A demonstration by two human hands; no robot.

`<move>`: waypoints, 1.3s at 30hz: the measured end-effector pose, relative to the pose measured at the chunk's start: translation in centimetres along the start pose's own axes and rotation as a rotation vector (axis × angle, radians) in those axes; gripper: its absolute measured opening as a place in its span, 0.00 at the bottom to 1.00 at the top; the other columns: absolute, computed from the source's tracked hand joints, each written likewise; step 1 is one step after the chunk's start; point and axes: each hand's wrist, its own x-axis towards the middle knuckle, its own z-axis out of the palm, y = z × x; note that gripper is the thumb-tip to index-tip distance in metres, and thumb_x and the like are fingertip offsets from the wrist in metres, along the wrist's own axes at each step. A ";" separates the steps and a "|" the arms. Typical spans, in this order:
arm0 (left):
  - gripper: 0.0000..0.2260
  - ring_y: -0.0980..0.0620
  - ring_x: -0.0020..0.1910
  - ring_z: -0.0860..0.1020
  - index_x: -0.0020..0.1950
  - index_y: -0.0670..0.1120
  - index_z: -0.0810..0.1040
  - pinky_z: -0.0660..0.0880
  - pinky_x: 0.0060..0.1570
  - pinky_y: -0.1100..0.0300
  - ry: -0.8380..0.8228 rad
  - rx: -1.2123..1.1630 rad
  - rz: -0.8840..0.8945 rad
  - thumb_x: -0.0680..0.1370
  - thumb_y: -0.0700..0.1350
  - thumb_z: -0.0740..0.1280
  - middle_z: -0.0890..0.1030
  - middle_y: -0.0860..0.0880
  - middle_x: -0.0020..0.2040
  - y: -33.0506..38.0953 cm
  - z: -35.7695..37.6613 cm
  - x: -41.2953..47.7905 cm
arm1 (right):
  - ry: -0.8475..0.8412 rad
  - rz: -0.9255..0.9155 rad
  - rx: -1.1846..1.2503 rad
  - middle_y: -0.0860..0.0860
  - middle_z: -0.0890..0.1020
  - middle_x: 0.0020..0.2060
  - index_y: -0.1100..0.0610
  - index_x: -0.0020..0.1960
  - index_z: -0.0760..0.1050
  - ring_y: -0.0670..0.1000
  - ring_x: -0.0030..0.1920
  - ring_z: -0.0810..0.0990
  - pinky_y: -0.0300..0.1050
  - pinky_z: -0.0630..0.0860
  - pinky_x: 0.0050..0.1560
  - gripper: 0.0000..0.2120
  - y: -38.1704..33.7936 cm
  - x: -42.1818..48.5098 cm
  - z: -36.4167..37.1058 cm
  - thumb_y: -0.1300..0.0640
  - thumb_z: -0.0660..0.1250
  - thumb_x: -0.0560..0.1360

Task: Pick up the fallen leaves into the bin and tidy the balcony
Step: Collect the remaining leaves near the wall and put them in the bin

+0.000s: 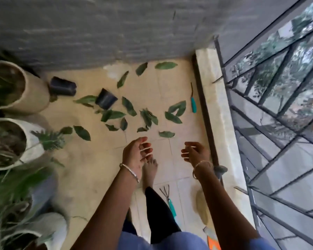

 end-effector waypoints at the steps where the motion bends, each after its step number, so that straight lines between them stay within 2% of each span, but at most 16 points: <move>1: 0.05 0.52 0.32 0.77 0.45 0.46 0.79 0.73 0.39 0.58 0.009 0.008 0.001 0.79 0.43 0.65 0.79 0.51 0.32 -0.3 0.3 1.7 | 0.001 0.018 -0.028 0.61 0.83 0.42 0.61 0.53 0.78 0.56 0.38 0.82 0.52 0.80 0.43 0.07 1.0 1.7 0.7 0.66 0.62 0.80; 6: 0.08 0.51 0.34 0.77 0.47 0.46 0.78 0.73 0.38 0.58 -0.001 0.043 -0.017 0.81 0.45 0.62 0.79 0.49 0.37 -3.1 1.5 11.6 | 0.035 0.043 -0.148 0.59 0.83 0.37 0.63 0.54 0.79 0.56 0.34 0.81 0.50 0.79 0.38 0.08 7.1 11.8 4.9 0.66 0.63 0.77; 8: 0.07 0.51 0.35 0.77 0.48 0.46 0.79 0.74 0.38 0.58 -0.012 0.058 -0.026 0.81 0.45 0.62 0.79 0.49 0.38 -4.6 1.8 15.7 | 0.047 0.022 -0.215 0.58 0.84 0.38 0.57 0.49 0.80 0.57 0.35 0.83 0.53 0.82 0.41 0.08 10.1 16.5 6.9 0.63 0.64 0.74; 10: 0.07 0.51 0.36 0.76 0.48 0.46 0.79 0.74 0.38 0.58 -0.016 0.058 -0.027 0.81 0.46 0.62 0.78 0.49 0.39 -6.1 1.8 19.5 | 0.056 0.017 -0.295 0.56 0.85 0.40 0.48 0.43 0.79 0.59 0.40 0.84 0.58 0.82 0.47 0.08 13.1 21.3 8.8 0.58 0.64 0.69; 11: 0.07 0.51 0.36 0.76 0.48 0.46 0.79 0.73 0.38 0.58 -0.014 0.065 -0.028 0.81 0.46 0.62 0.78 0.49 0.39 -7.0 1.8 21.3 | 0.048 0.020 -0.340 0.55 0.85 0.42 0.48 0.43 0.79 0.60 0.43 0.84 0.58 0.81 0.50 0.08 14.4 23.2 9.7 0.57 0.64 0.68; 14: 0.08 0.51 0.34 0.76 0.46 0.46 0.79 0.73 0.37 0.59 -0.027 0.160 -0.001 0.81 0.46 0.62 0.78 0.49 0.38 -9.5 2.0 26.6 | 0.020 -0.075 -0.601 0.58 0.82 0.53 0.54 0.60 0.76 0.61 0.54 0.80 0.50 0.77 0.55 0.15 16.8 27.3 12.1 0.61 0.65 0.73; 16: 0.09 0.52 0.33 0.76 0.44 0.47 0.79 0.72 0.36 0.59 -0.032 0.283 0.036 0.81 0.46 0.62 0.79 0.49 0.37 -10.2 3.2 29.8 | 0.000 -0.215 -0.796 0.59 0.75 0.61 0.57 0.68 0.68 0.62 0.58 0.76 0.51 0.74 0.57 0.23 18.7 30.4 13.1 0.61 0.66 0.74; 18: 0.10 0.52 0.35 0.77 0.44 0.47 0.79 0.73 0.36 0.58 -0.064 0.325 0.100 0.81 0.46 0.62 0.80 0.49 0.36 -9.9 5.2 32.9 | -0.049 -0.345 -1.024 0.58 0.68 0.66 0.56 0.72 0.63 0.62 0.62 0.71 0.55 0.74 0.59 0.28 20.6 33.4 14.0 0.59 0.66 0.74; 20: 0.10 0.52 0.34 0.78 0.43 0.47 0.79 0.73 0.35 0.59 -0.142 0.330 0.188 0.81 0.46 0.62 0.79 0.50 0.35 -9.1 7.4 35.2 | -0.058 -0.423 -1.118 0.56 0.65 0.69 0.55 0.73 0.62 0.62 0.64 0.68 0.57 0.75 0.58 0.29 22.2 35.8 15.0 0.54 0.68 0.74; 23: 0.12 0.53 0.32 0.77 0.41 0.47 0.79 0.73 0.32 0.62 -0.287 0.418 0.237 0.81 0.47 0.61 0.78 0.51 0.33 -8.4 9.6 37.3 | 0.042 -0.543 -1.048 0.56 0.68 0.66 0.54 0.69 0.67 0.59 0.62 0.67 0.53 0.73 0.59 0.23 23.7 37.8 16.0 0.53 0.67 0.76; 26: 0.13 0.53 0.31 0.77 0.40 0.47 0.78 0.74 0.33 0.61 -0.440 0.510 0.231 0.82 0.49 0.61 0.79 0.50 0.33 -7.3 10.9 39.2 | 0.076 -0.638 -0.960 0.54 0.75 0.55 0.54 0.60 0.73 0.58 0.54 0.72 0.47 0.69 0.49 0.12 24.4 39.3 15.9 0.56 0.65 0.77; 29: 0.13 0.52 0.35 0.77 0.40 0.48 0.76 0.74 0.38 0.60 -0.497 0.456 0.228 0.82 0.50 0.60 0.78 0.50 0.36 -5.7 11.6 42.0 | 0.033 -0.692 -0.819 0.50 0.77 0.46 0.53 0.51 0.74 0.54 0.47 0.76 0.43 0.67 0.43 0.05 24.2 40.8 15.1 0.56 0.67 0.75; 33: 0.12 0.50 0.40 0.76 0.43 0.47 0.75 0.75 0.45 0.56 -0.517 0.298 0.066 0.81 0.53 0.60 0.77 0.48 0.42 -5.7 10.5 44.5 | 0.085 -0.823 -0.803 0.44 0.76 0.39 0.50 0.49 0.76 0.47 0.40 0.73 0.41 0.67 0.40 0.03 23.5 39.4 13.2 0.55 0.68 0.76; 36: 0.15 0.46 0.51 0.78 0.51 0.45 0.77 0.75 0.54 0.52 -0.478 0.387 0.073 0.77 0.56 0.67 0.79 0.45 0.50 -6.9 8.6 44.5 | 0.277 -0.736 -0.441 0.45 0.79 0.36 0.47 0.48 0.76 0.46 0.38 0.77 0.42 0.75 0.38 0.03 21.8 37.2 13.3 0.53 0.70 0.76; 38: 0.23 0.44 0.56 0.77 0.58 0.45 0.76 0.73 0.58 0.49 -0.521 0.431 0.056 0.73 0.60 0.71 0.79 0.43 0.56 -7.9 7.8 44.7 | 0.257 -0.732 -0.218 0.48 0.80 0.35 0.47 0.51 0.76 0.48 0.37 0.79 0.47 0.79 0.40 0.06 20.1 35.8 15.2 0.53 0.71 0.75; 39: 0.24 0.44 0.55 0.78 0.59 0.46 0.76 0.73 0.56 0.50 -0.553 0.439 0.031 0.71 0.61 0.72 0.79 0.43 0.56 -8.5 7.6 44.9 | 0.211 -0.767 -0.177 0.49 0.80 0.36 0.47 0.52 0.76 0.49 0.36 0.79 0.50 0.79 0.41 0.08 19.6 35.3 16.3 0.54 0.71 0.75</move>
